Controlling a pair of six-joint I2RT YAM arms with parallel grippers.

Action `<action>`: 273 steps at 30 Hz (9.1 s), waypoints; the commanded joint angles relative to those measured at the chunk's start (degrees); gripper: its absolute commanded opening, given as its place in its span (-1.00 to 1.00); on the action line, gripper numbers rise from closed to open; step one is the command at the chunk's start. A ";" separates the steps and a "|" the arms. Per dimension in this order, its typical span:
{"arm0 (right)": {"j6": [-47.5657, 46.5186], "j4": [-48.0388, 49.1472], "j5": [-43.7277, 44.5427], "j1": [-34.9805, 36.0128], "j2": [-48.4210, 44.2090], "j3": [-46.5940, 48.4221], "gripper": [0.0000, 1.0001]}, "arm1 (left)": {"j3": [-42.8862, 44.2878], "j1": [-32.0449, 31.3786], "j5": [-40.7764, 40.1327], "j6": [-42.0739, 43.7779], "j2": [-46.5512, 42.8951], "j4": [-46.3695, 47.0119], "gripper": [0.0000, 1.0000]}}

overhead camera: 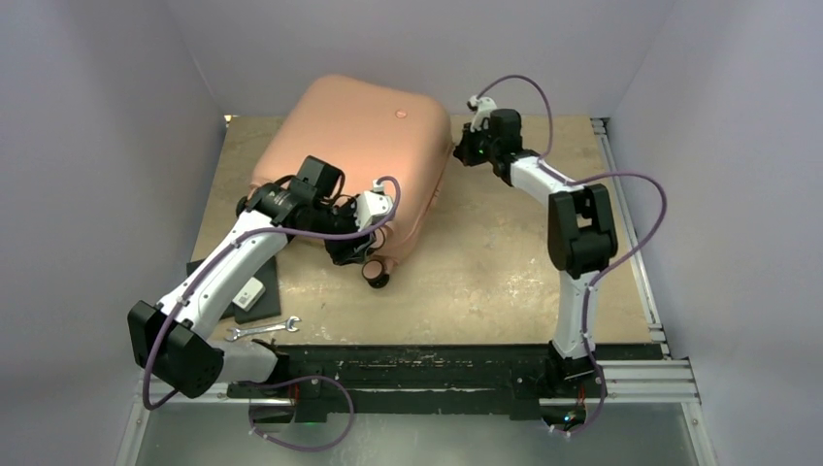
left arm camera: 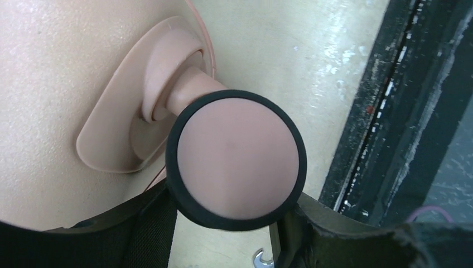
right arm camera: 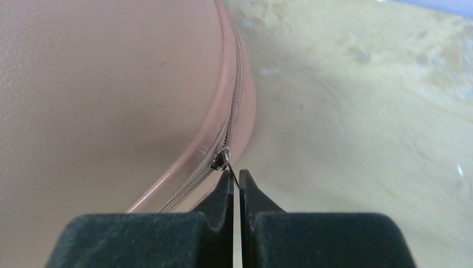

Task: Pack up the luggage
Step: Zip the luggage at the center of the board.

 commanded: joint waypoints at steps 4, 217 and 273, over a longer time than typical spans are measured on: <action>-1.95 17.51 8.67 -11.35 -20.03 -22.05 -1.00 | 0.63 -2.03 5.98 -3.78 -4.92 -11.14 -1.00; -22.74 -5.33 -39.46 -4.24 -38.04 -39.52 0.12 | 3.62 28.30 2.80 17.42 1.97 -8.90 -1.00; -14.34 -4.44 -48.25 -1.70 -22.62 -29.90 -1.00 | 2.99 28.30 2.40 17.24 1.75 -9.23 -1.00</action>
